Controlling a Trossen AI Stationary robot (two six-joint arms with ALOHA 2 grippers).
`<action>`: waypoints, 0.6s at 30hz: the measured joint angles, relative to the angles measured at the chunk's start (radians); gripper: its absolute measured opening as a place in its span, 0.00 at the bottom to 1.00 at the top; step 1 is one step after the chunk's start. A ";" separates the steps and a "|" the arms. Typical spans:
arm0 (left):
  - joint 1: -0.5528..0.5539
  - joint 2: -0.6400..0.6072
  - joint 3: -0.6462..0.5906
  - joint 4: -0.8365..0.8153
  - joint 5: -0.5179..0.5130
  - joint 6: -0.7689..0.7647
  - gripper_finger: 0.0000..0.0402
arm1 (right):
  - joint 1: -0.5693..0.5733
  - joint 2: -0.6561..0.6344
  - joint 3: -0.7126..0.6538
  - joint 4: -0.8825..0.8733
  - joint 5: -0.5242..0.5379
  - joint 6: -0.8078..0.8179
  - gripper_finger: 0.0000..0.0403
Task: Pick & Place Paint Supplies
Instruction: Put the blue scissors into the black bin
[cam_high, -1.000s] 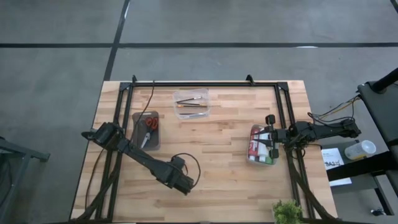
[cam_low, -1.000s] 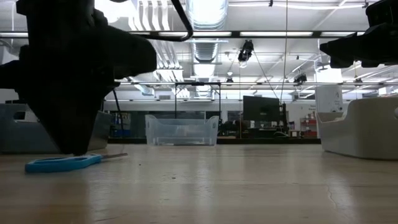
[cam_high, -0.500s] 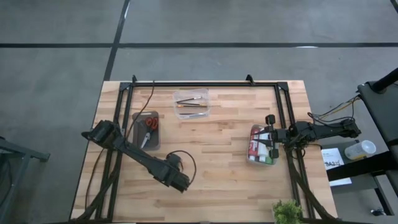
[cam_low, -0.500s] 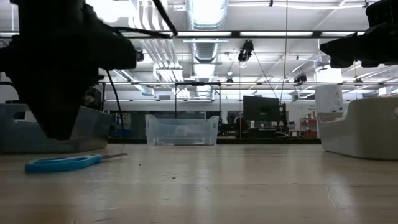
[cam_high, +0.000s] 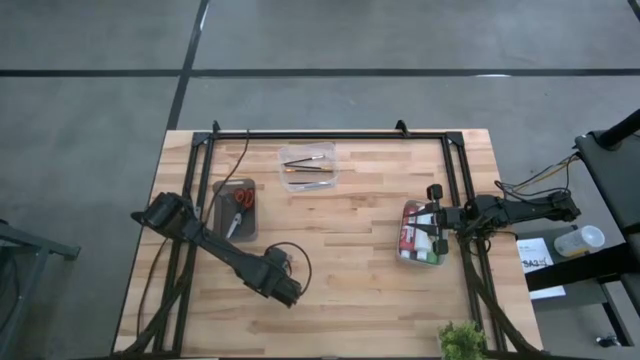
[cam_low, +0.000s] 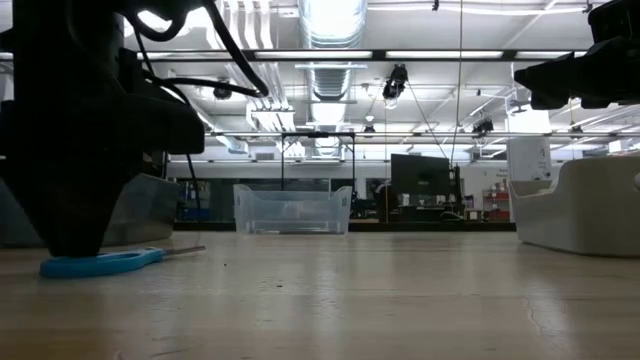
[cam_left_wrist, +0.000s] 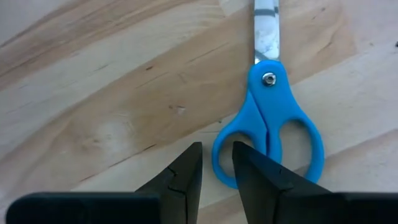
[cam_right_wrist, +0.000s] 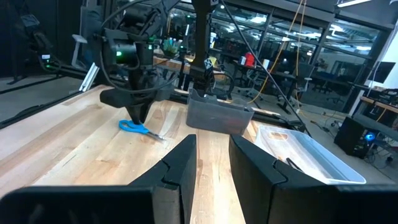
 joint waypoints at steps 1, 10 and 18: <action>0.000 -0.001 -0.005 0.008 0.002 0.000 0.25 | 0.000 0.000 0.000 0.000 0.000 0.000 0.23; 0.000 -0.002 -0.017 0.032 0.008 0.004 0.18 | 0.000 0.000 0.000 0.000 0.000 0.000 0.23; 0.001 0.000 -0.017 0.038 0.012 0.000 0.03 | 0.000 0.000 0.000 0.000 0.000 0.000 0.23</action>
